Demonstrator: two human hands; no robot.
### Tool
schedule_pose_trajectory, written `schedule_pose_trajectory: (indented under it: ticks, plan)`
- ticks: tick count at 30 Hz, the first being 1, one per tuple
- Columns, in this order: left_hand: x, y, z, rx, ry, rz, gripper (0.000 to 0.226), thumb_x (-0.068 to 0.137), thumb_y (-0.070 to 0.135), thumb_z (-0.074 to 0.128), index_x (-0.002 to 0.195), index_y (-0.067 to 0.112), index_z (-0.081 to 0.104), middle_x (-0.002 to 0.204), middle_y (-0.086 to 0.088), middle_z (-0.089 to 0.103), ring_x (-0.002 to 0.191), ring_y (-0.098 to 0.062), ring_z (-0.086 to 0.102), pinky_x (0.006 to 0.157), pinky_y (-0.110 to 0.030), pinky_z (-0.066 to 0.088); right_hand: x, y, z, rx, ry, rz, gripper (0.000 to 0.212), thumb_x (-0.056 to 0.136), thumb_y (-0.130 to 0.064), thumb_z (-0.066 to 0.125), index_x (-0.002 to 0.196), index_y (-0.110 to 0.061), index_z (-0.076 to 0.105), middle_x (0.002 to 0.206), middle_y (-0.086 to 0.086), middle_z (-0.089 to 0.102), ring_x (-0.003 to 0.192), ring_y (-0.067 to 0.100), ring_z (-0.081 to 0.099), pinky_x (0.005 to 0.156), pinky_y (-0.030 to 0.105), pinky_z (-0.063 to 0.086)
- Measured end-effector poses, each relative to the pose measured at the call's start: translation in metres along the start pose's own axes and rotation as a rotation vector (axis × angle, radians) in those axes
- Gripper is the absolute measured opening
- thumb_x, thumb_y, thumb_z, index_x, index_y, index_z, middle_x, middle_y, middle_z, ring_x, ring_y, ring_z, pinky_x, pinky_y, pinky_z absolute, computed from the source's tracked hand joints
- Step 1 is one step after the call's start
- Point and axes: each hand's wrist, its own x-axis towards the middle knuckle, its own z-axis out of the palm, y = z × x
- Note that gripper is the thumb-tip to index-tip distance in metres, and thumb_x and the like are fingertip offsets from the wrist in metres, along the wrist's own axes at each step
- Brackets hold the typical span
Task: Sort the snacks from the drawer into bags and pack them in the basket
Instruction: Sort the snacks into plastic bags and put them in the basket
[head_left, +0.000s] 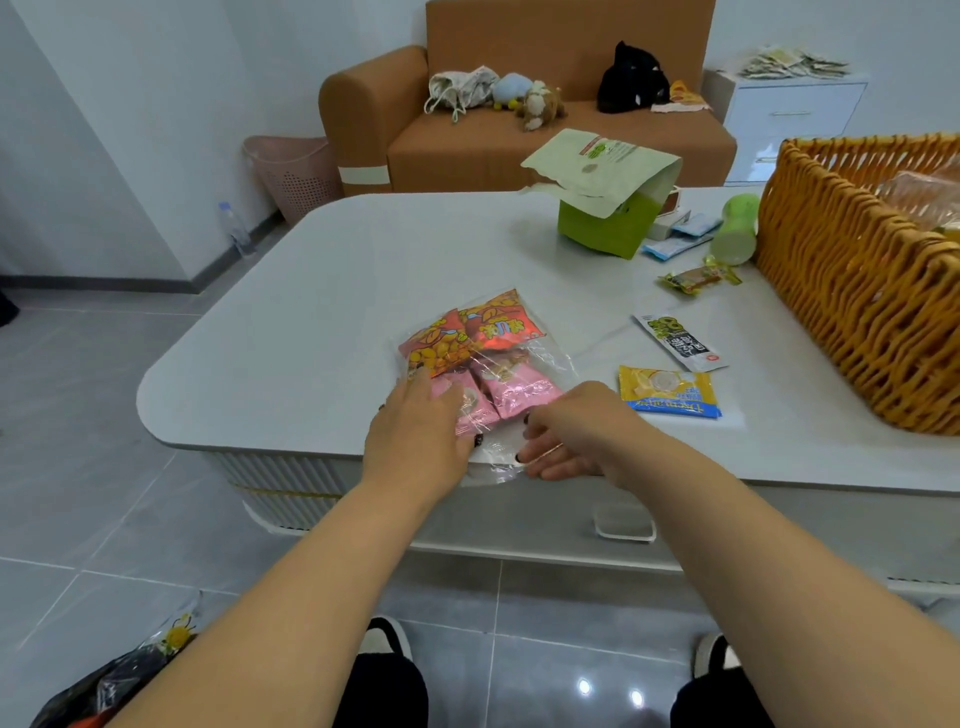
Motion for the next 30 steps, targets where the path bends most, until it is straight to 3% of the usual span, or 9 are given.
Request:
schedule_pose_trajectory:
  ticks: [3, 6, 8, 12, 16, 21, 24, 27, 30]
  plan:
    - [0.002, 0.000, 0.000, -0.083, 0.044, 0.060, 0.048, 0.089, 0.031, 0.061, 0.134, 0.019, 0.051, 0.152, -0.009, 0.029, 0.142, -0.029, 0.026, 0.105, -0.038, 0.034, -0.009, -0.011, -0.038, -0.046, -0.063, -0.060, 0.009, 0.090, -0.006, 0.057, 0.091, 0.001, 0.062, 0.071, 0.012, 0.073, 0.057, 0.020, 0.069, 0.055, 0.024, 0.055]
    - [0.000, 0.006, -0.003, -0.132, 0.018, 0.101, 0.059, 0.094, 0.028, 0.057, 0.148, 0.023, 0.036, 0.161, -0.007, 0.016, 0.148, -0.025, 0.014, 0.113, -0.035, 0.024, 0.004, -0.007, -0.088, 0.142, 0.323, -0.237, 0.004, 0.089, -0.010, 0.062, 0.087, -0.007, 0.063, 0.082, 0.014, 0.071, 0.061, 0.017, 0.067, 0.057, 0.026, 0.055]
    - [0.000, 0.012, -0.006, -0.148, 0.023, 0.153, 0.060, 0.095, 0.028, 0.056, 0.151, 0.027, 0.032, 0.162, -0.005, 0.014, 0.150, -0.022, 0.010, 0.115, -0.034, 0.021, 0.020, 0.007, -0.112, -0.115, 0.595, -0.271, 0.012, 0.084, -0.019, 0.070, 0.094, -0.014, 0.065, 0.098, 0.011, 0.069, 0.086, 0.025, 0.066, 0.075, 0.036, 0.055]
    - [0.001, 0.022, -0.007, -0.155, 0.043, 0.233, 0.055, 0.094, 0.026, 0.059, 0.147, 0.023, 0.043, 0.160, -0.006, 0.022, 0.149, -0.022, 0.016, 0.116, -0.036, 0.021, 0.033, 0.033, -0.118, -0.649, 0.520, -0.136, 0.047, 0.084, -0.036, 0.070, 0.128, -0.024, 0.058, 0.132, 0.009, 0.050, 0.126, 0.032, 0.041, 0.102, 0.041, 0.040]
    - [0.003, 0.030, -0.009, -0.133, 0.100, 0.193, 0.053, 0.092, 0.023, 0.057, 0.143, 0.024, 0.047, 0.154, 0.000, 0.036, 0.142, -0.019, 0.030, 0.107, -0.034, 0.034, 0.033, 0.035, -0.119, -0.689, 0.505, -0.160, 0.048, 0.085, -0.037, 0.069, 0.129, -0.023, 0.058, 0.133, 0.010, 0.048, 0.128, 0.032, 0.035, 0.102, 0.040, 0.037]
    - [0.006, 0.036, -0.010, -0.097, 0.083, 0.137, 0.067, 0.081, 0.022, 0.059, 0.145, 0.025, 0.040, 0.142, 0.003, 0.043, 0.132, -0.020, 0.040, 0.095, -0.034, 0.041, 0.025, 0.038, -0.126, -0.514, 0.503, -0.137, 0.040, 0.072, -0.027, 0.082, 0.103, -0.006, 0.069, 0.117, 0.007, 0.056, 0.104, 0.025, 0.052, 0.076, 0.029, 0.041]
    - [0.007, 0.040, -0.010, -0.090, 0.076, 0.105, 0.062, 0.086, 0.016, 0.053, 0.146, 0.026, 0.039, 0.146, 0.004, 0.042, 0.133, -0.019, 0.040, 0.096, -0.033, 0.041, 0.023, 0.039, -0.130, -0.406, 0.544, -0.173, 0.020, 0.076, -0.019, 0.079, 0.084, -0.011, 0.062, 0.102, 0.006, 0.056, 0.090, 0.025, 0.052, 0.070, 0.033, 0.042]
    - [0.006, 0.043, -0.014, -0.127, 0.100, 0.051, 0.054, 0.088, 0.015, 0.049, 0.140, 0.029, 0.047, 0.138, 0.010, 0.050, 0.124, -0.019, 0.048, 0.088, -0.033, 0.045, 0.020, 0.038, -0.133, -0.101, 0.561, -0.185, 0.015, 0.083, -0.009, 0.069, 0.076, -0.016, 0.058, 0.088, 0.012, 0.061, 0.068, 0.022, 0.054, 0.063, 0.032, 0.044]
    - [0.004, 0.042, -0.014, -0.128, 0.137, 0.028, 0.025, 0.088, 0.018, 0.049, 0.109, 0.025, 0.060, 0.102, 0.008, 0.060, 0.095, -0.020, 0.055, 0.068, -0.027, 0.037, 0.004, 0.028, -0.128, 0.444, 0.282, -0.120, 0.018, 0.087, 0.006, 0.055, 0.095, -0.009, 0.062, 0.097, 0.014, 0.064, 0.067, 0.021, 0.063, 0.060, 0.030, 0.054]
